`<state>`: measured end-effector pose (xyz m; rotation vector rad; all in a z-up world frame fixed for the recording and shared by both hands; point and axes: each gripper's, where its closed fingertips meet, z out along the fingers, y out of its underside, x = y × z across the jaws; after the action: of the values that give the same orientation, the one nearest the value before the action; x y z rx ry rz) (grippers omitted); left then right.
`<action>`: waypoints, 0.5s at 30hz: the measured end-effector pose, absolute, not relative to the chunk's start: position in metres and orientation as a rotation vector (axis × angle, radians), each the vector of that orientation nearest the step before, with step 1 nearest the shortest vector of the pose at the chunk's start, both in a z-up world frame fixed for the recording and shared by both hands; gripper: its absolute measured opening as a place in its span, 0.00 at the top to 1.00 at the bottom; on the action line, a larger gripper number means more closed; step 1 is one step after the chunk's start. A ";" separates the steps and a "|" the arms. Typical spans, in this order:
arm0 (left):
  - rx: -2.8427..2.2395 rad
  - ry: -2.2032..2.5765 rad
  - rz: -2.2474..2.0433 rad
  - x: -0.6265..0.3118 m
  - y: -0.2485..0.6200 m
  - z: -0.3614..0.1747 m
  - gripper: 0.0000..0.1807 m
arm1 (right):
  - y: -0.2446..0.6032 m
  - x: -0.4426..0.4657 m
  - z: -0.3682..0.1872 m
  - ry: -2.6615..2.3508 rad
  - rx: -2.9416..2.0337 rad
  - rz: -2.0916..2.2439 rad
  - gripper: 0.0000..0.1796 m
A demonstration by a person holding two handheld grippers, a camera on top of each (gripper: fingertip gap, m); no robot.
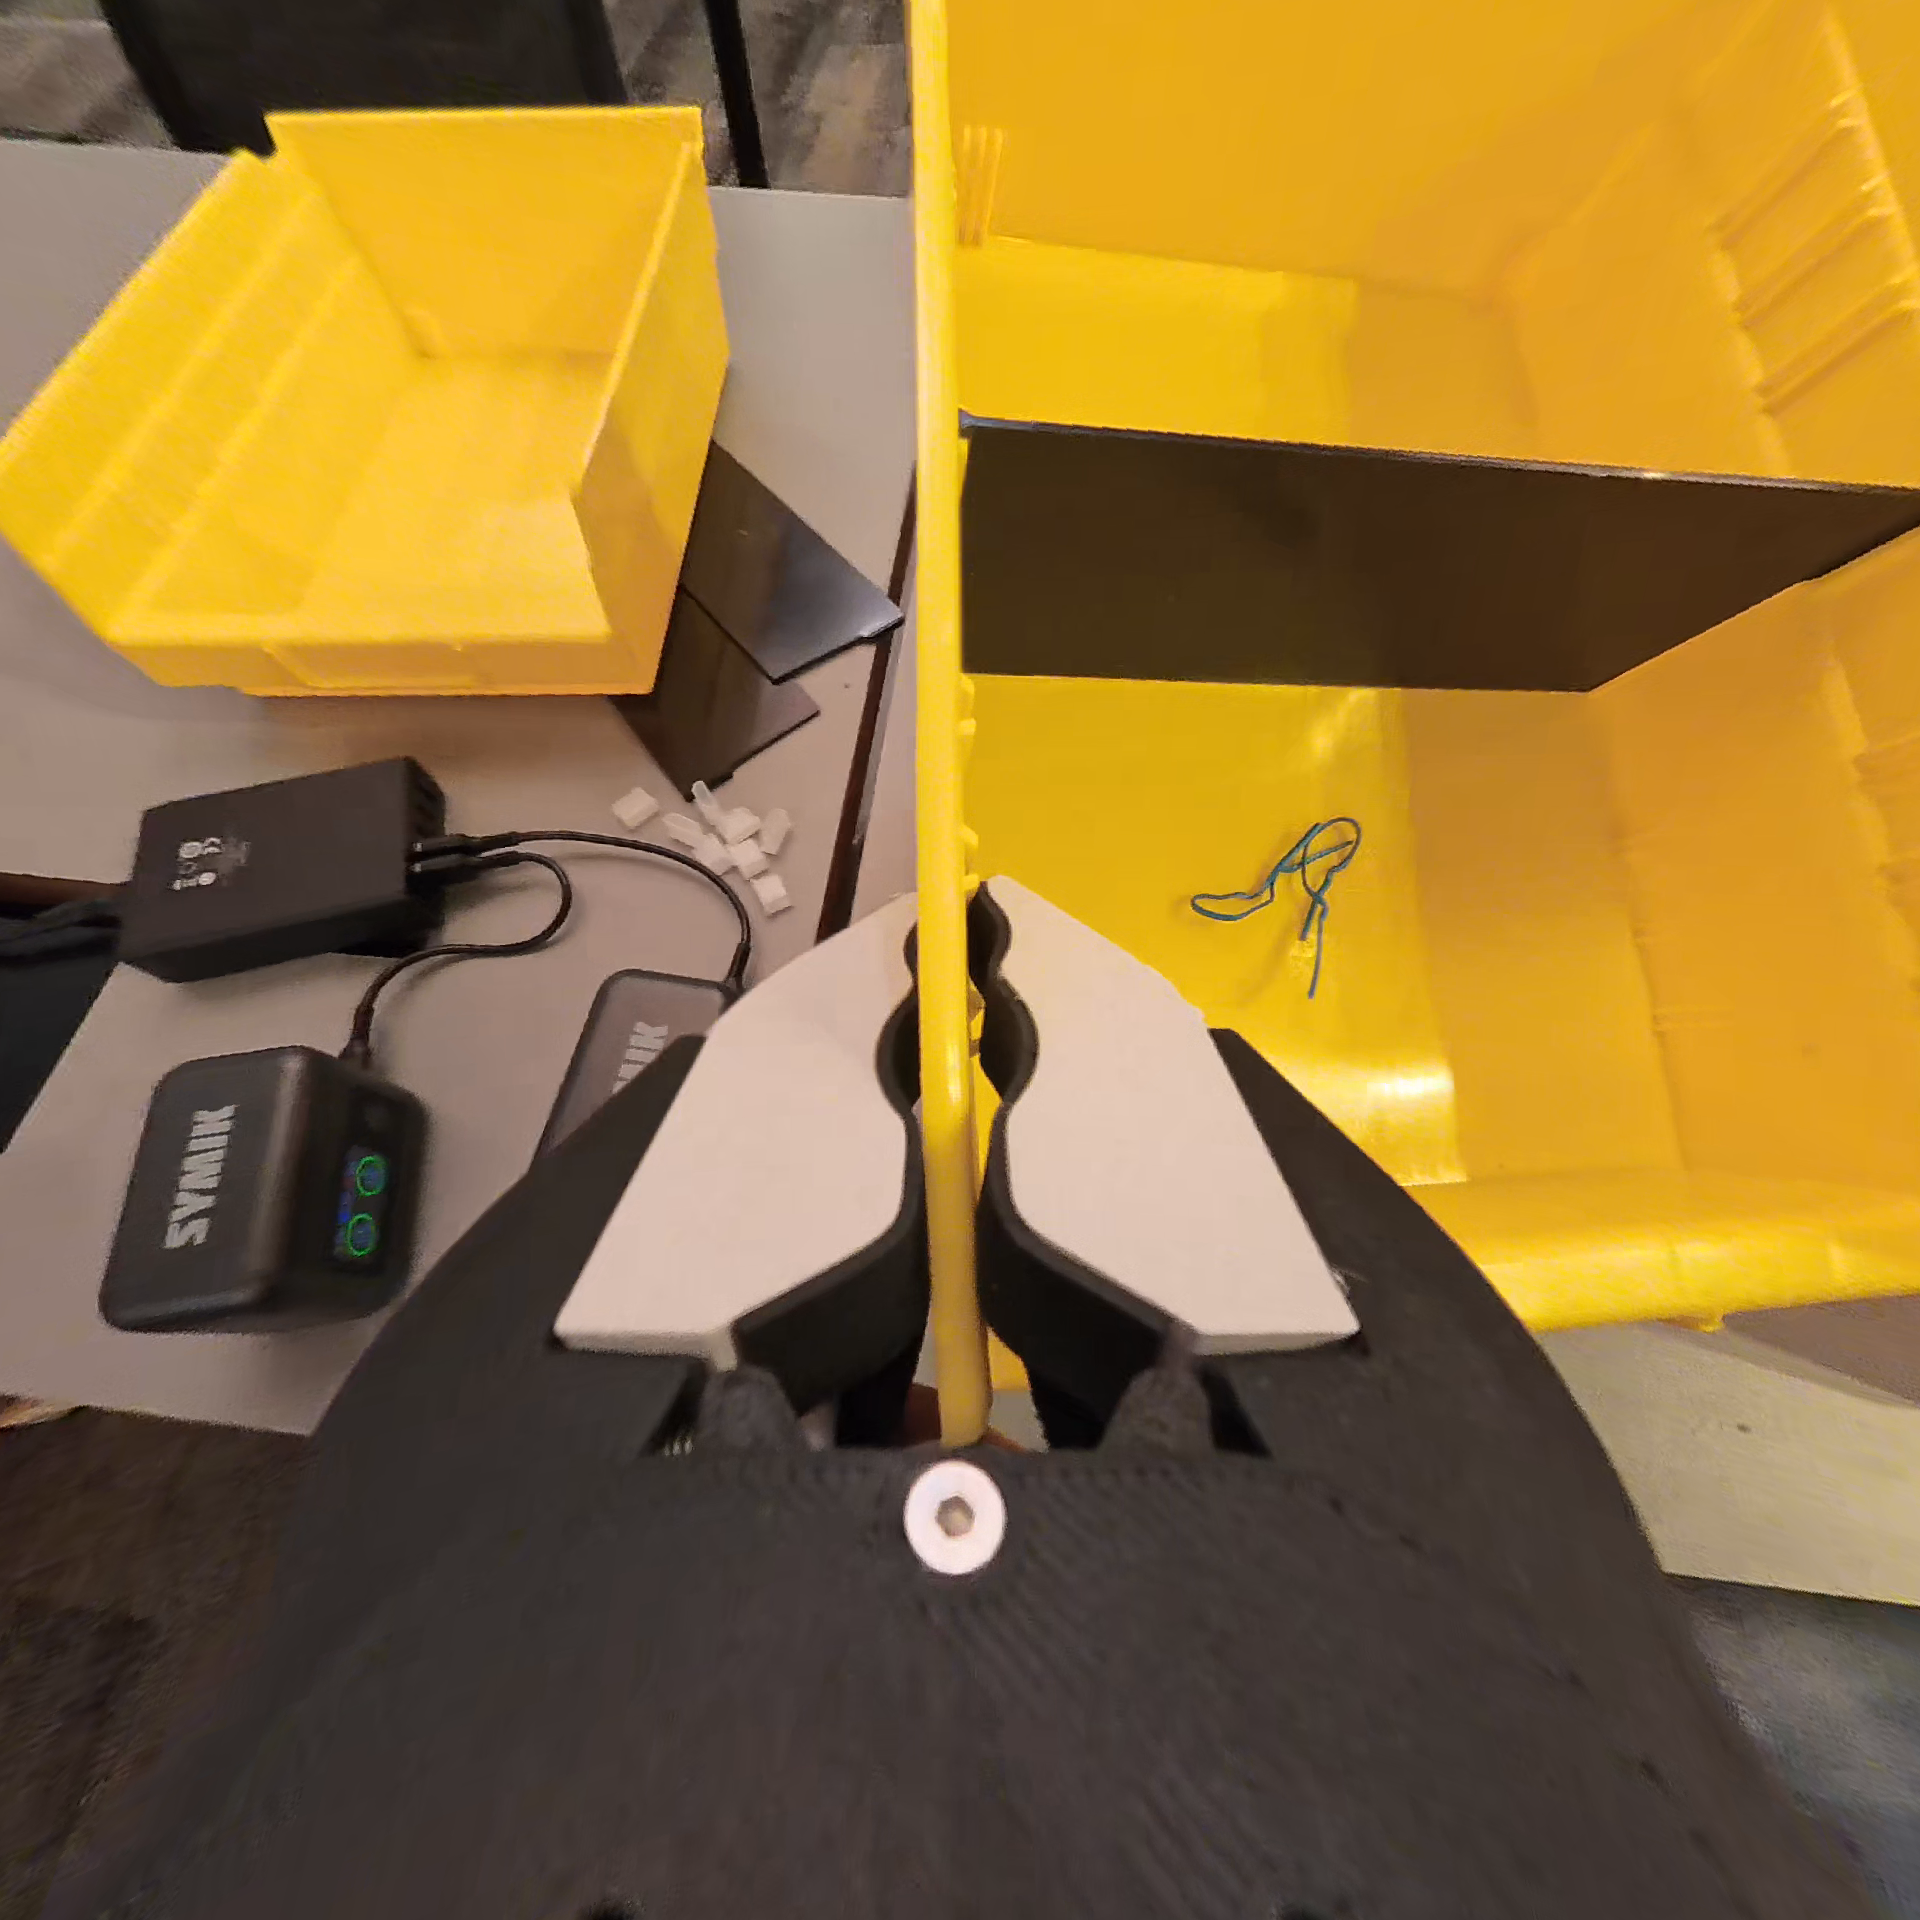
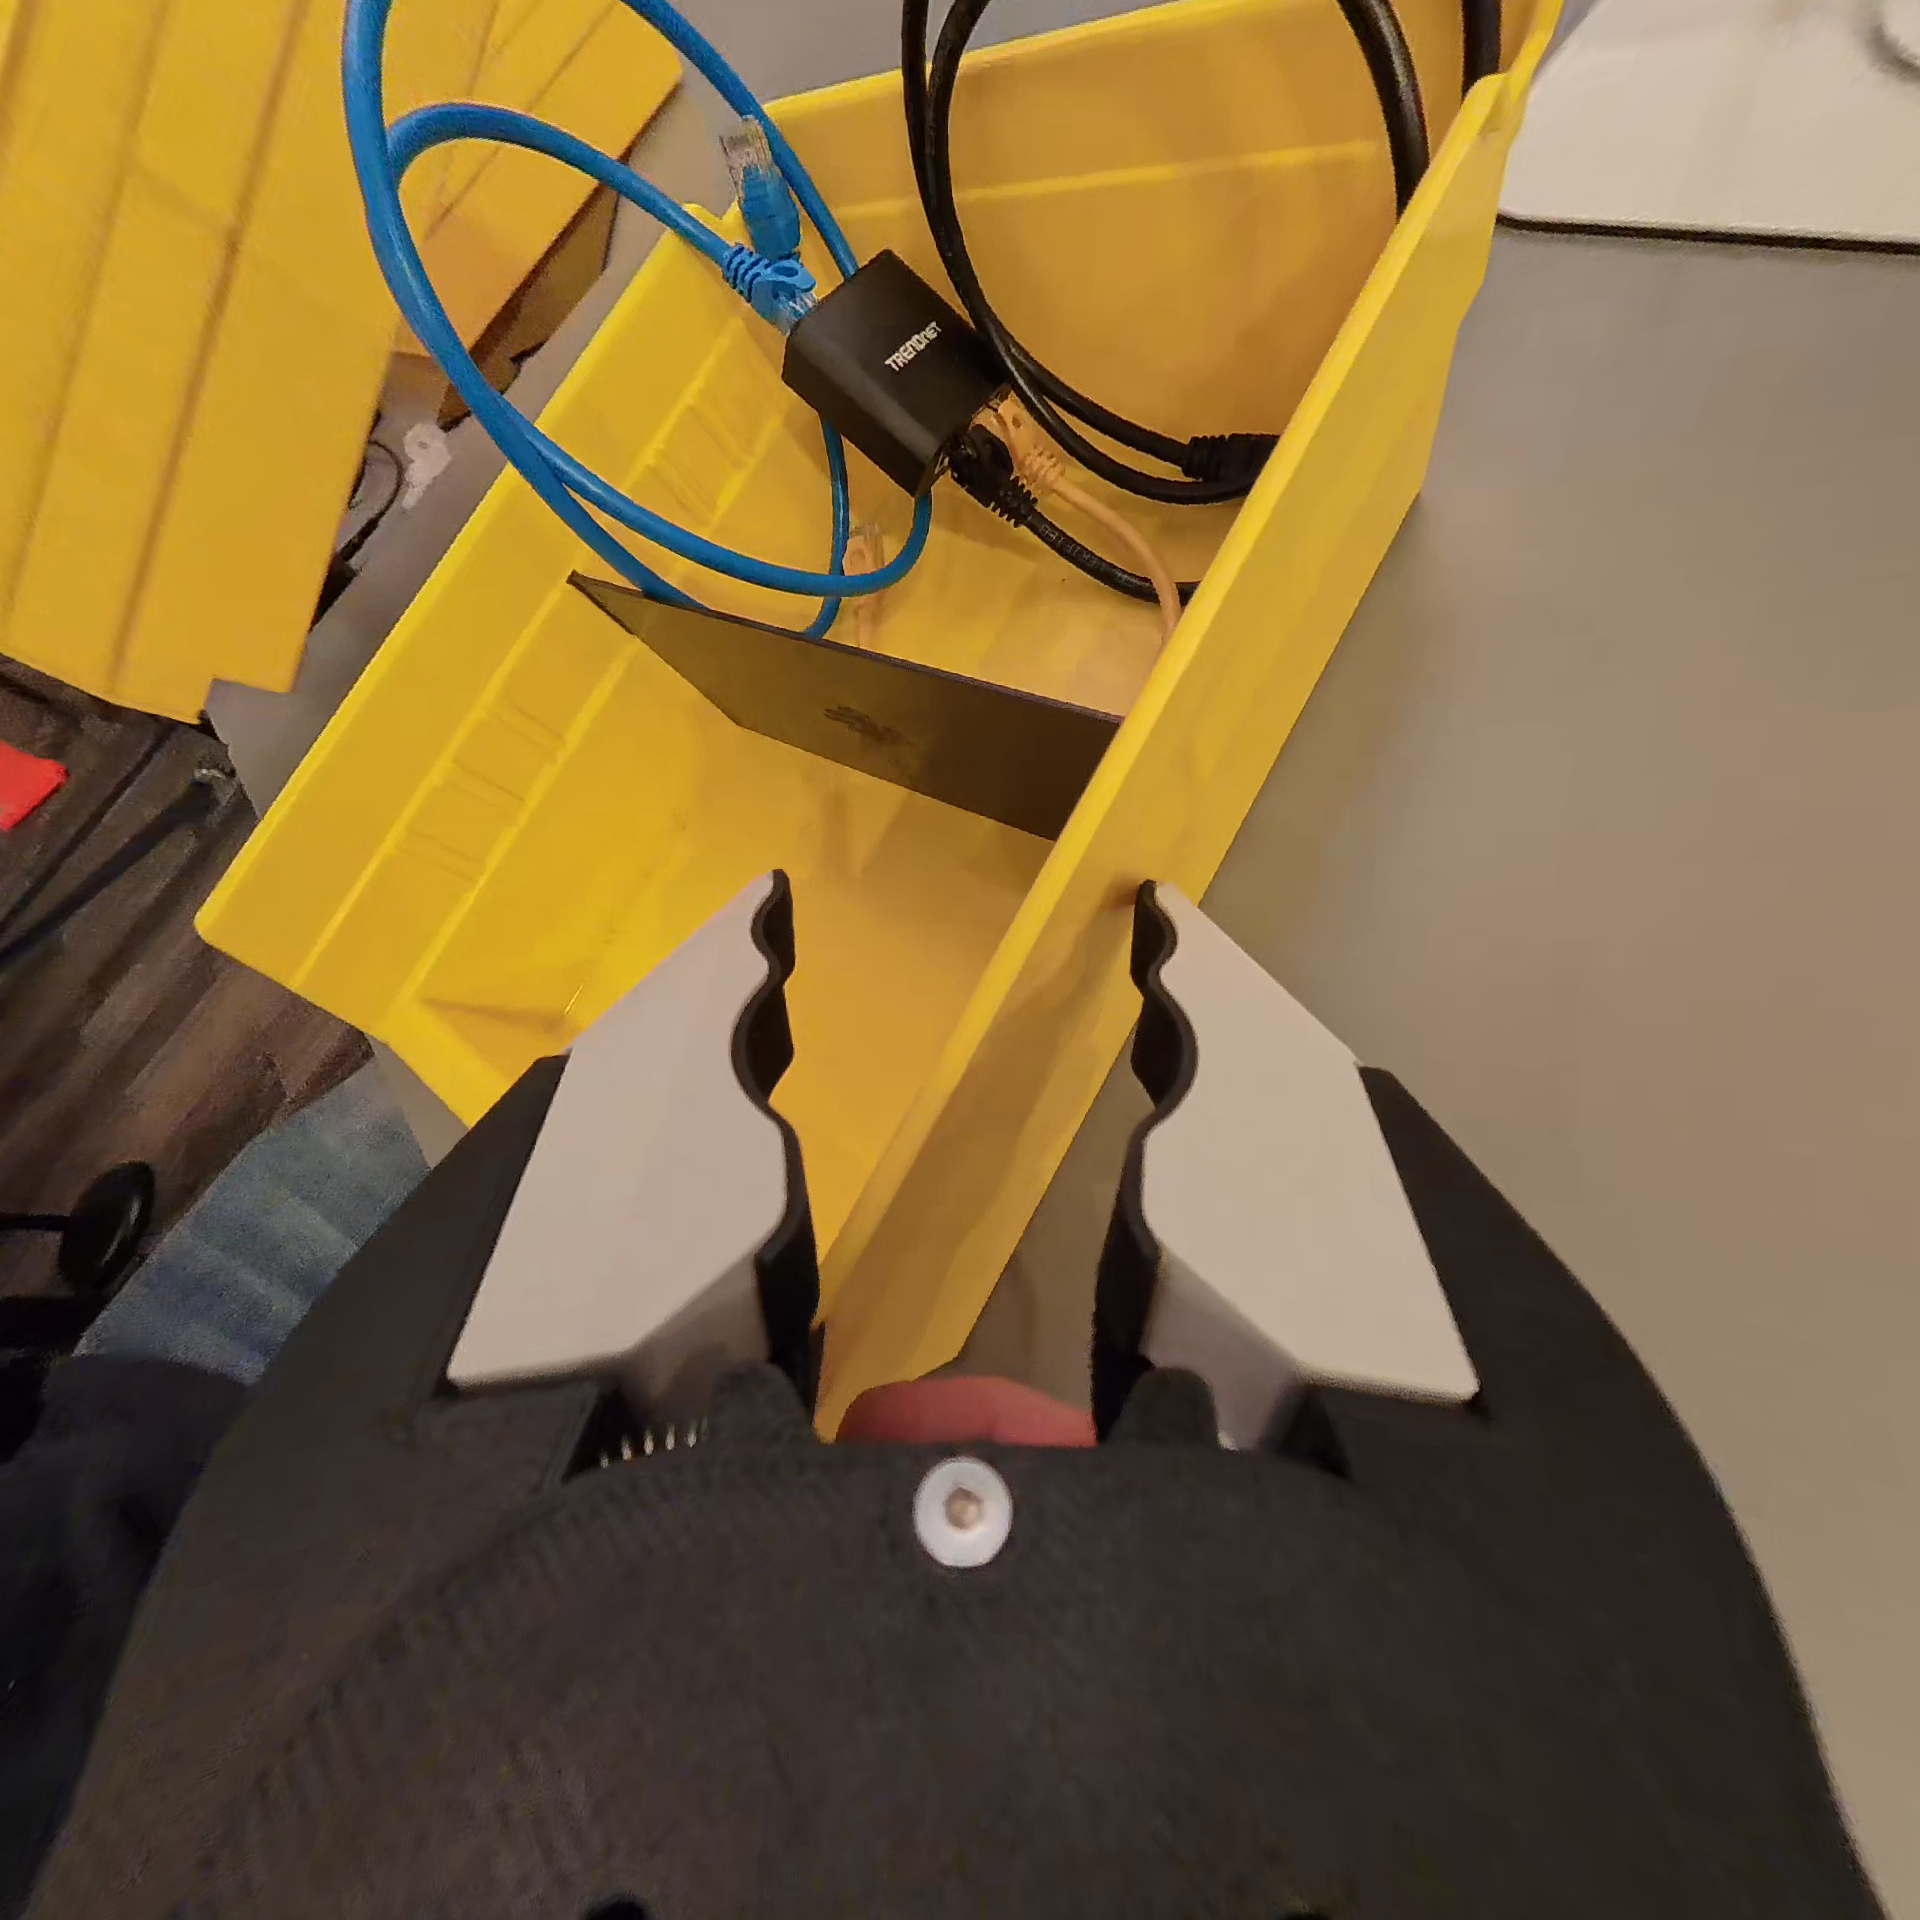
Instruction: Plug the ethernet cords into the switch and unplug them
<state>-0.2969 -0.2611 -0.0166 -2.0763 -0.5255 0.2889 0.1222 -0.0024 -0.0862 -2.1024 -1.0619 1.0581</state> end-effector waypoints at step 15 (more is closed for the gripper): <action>-2.016 -0.544 0.325 -0.303 -0.273 0.006 0.98 | -0.045 0.028 -0.085 -1.208 -2.006 1.047 0.46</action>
<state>-0.3026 -0.2727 0.0062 -2.0164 -0.5444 0.3253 0.0278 -0.0447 -0.0854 -2.0059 -1.2079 1.0466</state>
